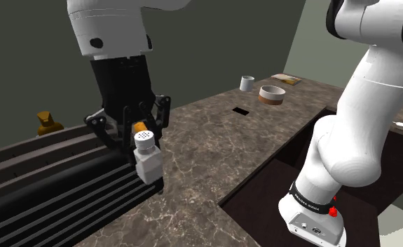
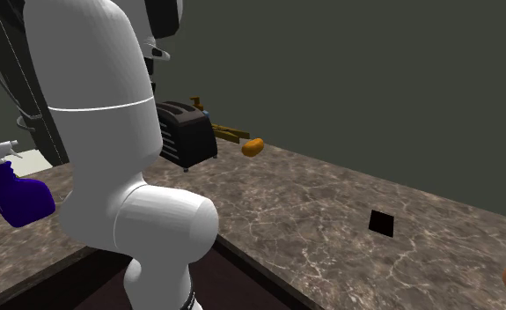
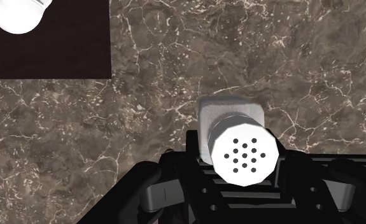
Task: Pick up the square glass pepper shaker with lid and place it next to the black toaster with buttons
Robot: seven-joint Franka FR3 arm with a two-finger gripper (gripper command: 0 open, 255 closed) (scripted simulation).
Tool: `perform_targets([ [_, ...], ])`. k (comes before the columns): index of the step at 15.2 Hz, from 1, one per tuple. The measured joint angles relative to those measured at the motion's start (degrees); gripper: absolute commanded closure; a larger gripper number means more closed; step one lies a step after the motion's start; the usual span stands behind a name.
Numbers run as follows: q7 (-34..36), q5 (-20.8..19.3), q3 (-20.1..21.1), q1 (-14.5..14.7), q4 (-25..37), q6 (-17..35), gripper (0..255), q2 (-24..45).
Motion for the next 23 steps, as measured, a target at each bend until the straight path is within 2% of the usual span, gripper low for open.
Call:
perform_targets([
  [23,-1.83,-0.51,0.44,0.47,-15.54,17.38,255,2.2],
])
